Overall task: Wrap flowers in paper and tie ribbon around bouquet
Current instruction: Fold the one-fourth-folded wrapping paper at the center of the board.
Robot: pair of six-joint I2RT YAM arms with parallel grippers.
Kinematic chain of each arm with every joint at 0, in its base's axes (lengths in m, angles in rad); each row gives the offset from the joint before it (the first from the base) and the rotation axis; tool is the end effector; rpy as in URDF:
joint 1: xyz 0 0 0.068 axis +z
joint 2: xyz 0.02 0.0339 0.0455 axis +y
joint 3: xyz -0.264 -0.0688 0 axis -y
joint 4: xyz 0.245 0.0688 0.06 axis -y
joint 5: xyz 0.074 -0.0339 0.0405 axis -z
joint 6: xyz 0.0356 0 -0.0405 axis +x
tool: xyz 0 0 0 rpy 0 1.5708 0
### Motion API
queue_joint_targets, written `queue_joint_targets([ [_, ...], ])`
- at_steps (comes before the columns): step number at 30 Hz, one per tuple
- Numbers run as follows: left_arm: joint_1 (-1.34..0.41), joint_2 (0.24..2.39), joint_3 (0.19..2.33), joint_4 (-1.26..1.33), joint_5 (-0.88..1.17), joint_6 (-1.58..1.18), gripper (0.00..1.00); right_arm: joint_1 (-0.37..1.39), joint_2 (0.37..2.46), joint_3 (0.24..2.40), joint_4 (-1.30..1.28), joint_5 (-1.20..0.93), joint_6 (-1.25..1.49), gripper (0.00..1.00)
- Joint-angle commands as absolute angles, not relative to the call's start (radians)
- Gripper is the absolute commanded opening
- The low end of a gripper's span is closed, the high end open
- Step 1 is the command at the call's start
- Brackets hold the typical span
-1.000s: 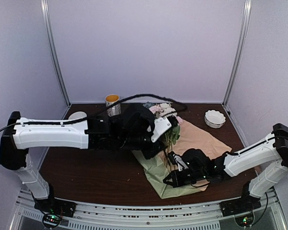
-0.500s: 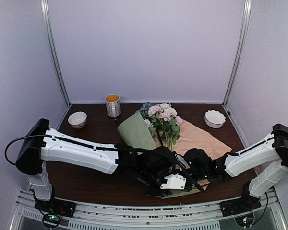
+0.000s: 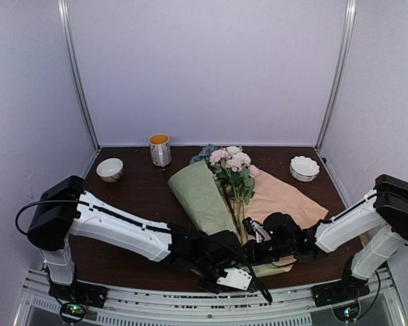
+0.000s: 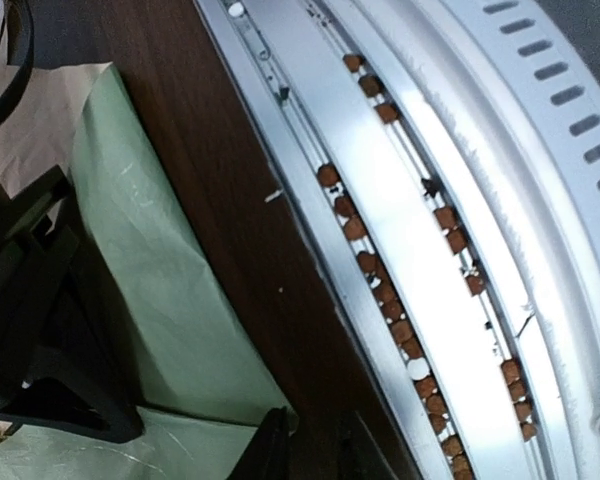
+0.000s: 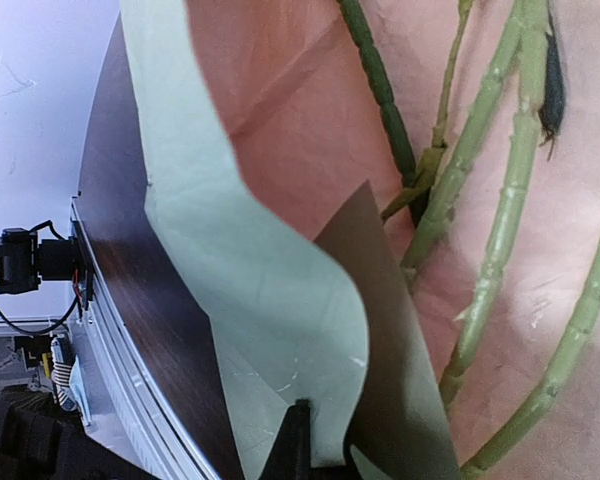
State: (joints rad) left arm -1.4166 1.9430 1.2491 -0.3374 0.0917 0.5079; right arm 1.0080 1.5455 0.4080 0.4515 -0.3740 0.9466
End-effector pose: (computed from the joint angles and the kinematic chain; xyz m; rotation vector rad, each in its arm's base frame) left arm 0.0581 -0.3947 0.1550 2.2044 1.4948 -0.4330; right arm 0.1243 0.2214 0.1124 -0.3165 2.6226 1.3117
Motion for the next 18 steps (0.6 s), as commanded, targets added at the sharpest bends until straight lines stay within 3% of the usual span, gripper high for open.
queue_joint_targets([
  [1,-1.416,1.973,1.258,-0.269,-0.017,0.539,0.19,1.003,1.542,0.418,0.468,-0.384,0.943,0.00],
  [18,-1.415,2.039,1.258,-0.368,0.087,0.548,0.20,1.007,1.367,0.333,0.313,-0.302,0.963,0.00],
])
